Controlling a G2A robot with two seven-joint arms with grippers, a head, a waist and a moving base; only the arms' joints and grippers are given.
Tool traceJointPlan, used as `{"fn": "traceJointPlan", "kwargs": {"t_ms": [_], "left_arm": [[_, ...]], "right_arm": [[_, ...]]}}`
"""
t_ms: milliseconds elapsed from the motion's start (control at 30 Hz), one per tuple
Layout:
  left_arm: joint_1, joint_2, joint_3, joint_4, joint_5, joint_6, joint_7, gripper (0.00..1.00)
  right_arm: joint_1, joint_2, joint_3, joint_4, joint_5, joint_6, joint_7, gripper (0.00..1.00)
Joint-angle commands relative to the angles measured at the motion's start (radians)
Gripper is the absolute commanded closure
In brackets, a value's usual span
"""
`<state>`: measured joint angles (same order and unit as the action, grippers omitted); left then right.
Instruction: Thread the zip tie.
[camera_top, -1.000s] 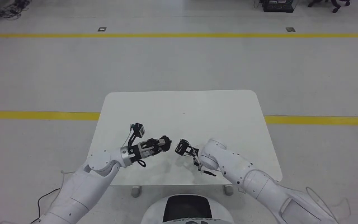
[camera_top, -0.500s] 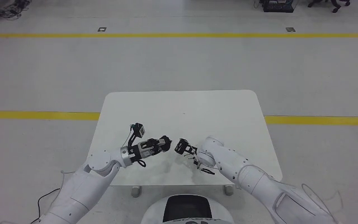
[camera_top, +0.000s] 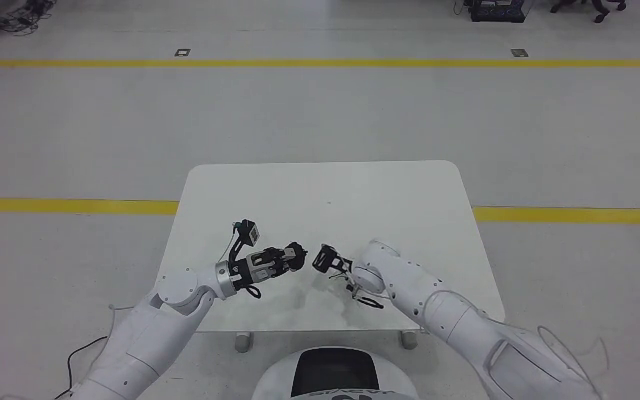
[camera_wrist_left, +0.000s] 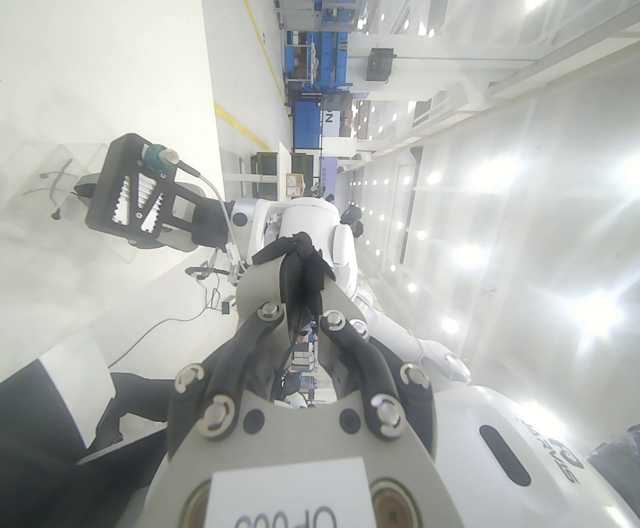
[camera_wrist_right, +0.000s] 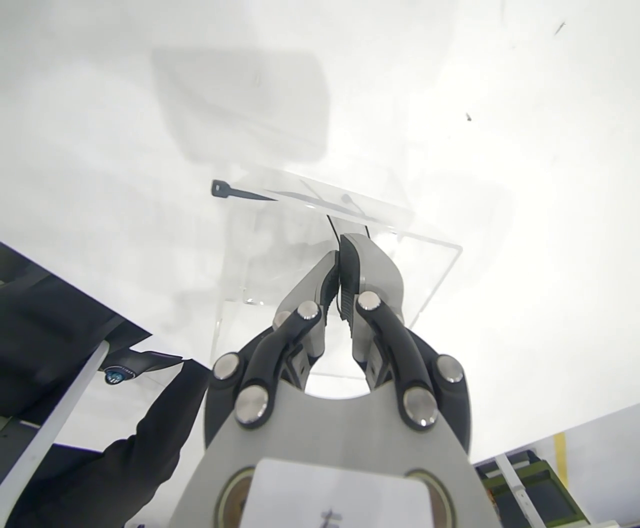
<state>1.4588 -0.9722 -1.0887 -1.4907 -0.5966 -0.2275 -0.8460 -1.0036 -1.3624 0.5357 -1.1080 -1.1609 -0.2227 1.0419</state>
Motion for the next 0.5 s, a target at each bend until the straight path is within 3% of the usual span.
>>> {"fn": "traceJointPlan", "kwargs": {"t_ms": [0, 333, 467], "left_arm": [[0.0, 0.0, 0.0, 0.0, 0.0, 0.0, 0.0, 1.0], [0.0, 0.0, 0.0, 0.0, 0.0, 0.0, 0.0, 1.0], [0.0, 0.0, 0.0, 0.0, 0.0, 0.0, 0.0, 1.0]], "right_arm": [[-0.002, 0.003, 0.008, -0.008, -0.001, -0.005, 0.005, 1.0], [-0.027, 0.041, 0.086, -0.08, 0.026, -0.117, 0.042, 1.0], [-0.038, 0.061, 0.091, -0.125, 0.031, -0.117, 0.069, 1.0]]}}
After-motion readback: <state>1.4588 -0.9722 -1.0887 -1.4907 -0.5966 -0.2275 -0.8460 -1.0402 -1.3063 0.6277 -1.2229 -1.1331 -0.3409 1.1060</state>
